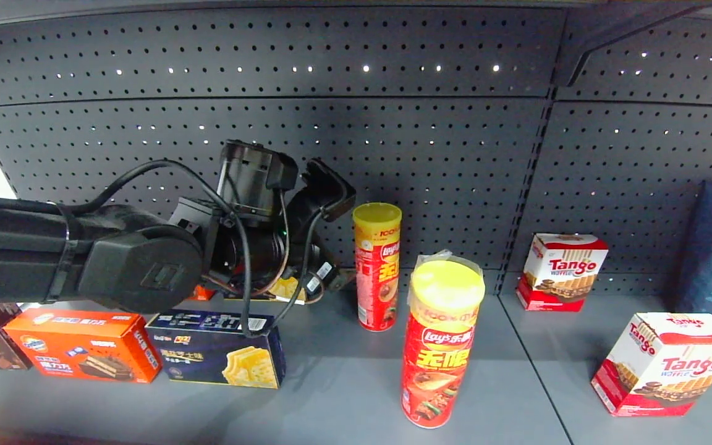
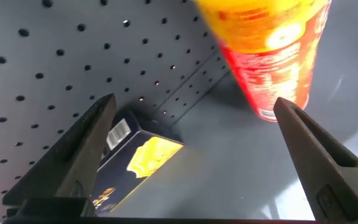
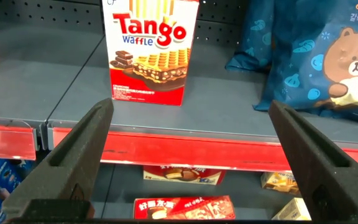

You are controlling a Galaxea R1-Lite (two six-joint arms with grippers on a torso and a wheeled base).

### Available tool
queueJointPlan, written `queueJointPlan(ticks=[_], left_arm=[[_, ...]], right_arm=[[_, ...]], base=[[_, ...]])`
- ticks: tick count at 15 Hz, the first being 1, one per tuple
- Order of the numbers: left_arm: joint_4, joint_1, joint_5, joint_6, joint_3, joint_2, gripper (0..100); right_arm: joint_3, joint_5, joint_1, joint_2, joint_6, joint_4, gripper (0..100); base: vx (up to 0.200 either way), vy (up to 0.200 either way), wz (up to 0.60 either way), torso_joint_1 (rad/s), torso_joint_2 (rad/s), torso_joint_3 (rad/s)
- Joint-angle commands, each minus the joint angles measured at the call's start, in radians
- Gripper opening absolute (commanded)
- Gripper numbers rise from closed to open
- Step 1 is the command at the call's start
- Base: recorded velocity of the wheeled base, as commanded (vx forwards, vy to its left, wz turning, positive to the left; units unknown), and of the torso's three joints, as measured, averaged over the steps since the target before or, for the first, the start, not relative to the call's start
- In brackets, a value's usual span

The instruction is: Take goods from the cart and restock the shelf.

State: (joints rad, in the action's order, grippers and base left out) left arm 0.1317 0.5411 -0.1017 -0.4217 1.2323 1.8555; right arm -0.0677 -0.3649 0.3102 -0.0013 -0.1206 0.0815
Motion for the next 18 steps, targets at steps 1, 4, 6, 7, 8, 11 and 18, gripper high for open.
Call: queueJointPlan(ticks=[1, 4, 6, 7, 8, 11, 18], left_arm=[[0.002, 0.014, -0.010, 0.000, -0.005, 0.002, 100], [0.011, 0.036, -0.047, 0.001, -0.019, 0.008, 100], [0.049, 0.050, -0.081, 0.015, -0.013, 0.033, 100], [0.078, 0.056, -0.104, 0.021, -0.007, 0.053, 100], [0.091, 0.057, -0.116, 0.021, -0.005, 0.065, 100], [0.094, 0.057, -0.118, 0.023, -0.008, 0.079, 100], [0.115, 0.039, -0.182, 0.043, -0.008, 0.085, 100]], right_arm=[[0.000, 0.000, 0.000, 0.001, -0.001, 0.000, 100], [0.000, 0.000, 0.000, 0.001, -0.001, 0.000, 100], [0.000, 0.000, 0.000, 0.001, -0.001, 0.000, 100], [0.000, 0.000, 0.000, 0.001, -0.001, 0.000, 100], [0.000, 0.000, 0.000, 0.001, -0.001, 0.000, 100], [0.000, -0.002, 0.000, 0.001, -0.001, 0.000, 100], [0.000, -0.016, 0.000, 0.001, 0.001, 0.000, 100]], base=[[0.000, 0.000, 0.00, 0.000, 0.00, 0.000], [0.000, 0.000, 0.00, 0.000, 0.00, 0.000], [0.000, 0.000, 0.00, 0.000, 0.00, 0.000], [0.000, 0.000, 0.00, 0.000, 0.00, 0.000], [0.000, 0.000, 0.00, 0.000, 0.00, 0.000], [0.000, 0.000, 0.00, 0.000, 0.00, 0.000], [0.000, 0.000, 0.00, 0.000, 0.00, 0.000]])
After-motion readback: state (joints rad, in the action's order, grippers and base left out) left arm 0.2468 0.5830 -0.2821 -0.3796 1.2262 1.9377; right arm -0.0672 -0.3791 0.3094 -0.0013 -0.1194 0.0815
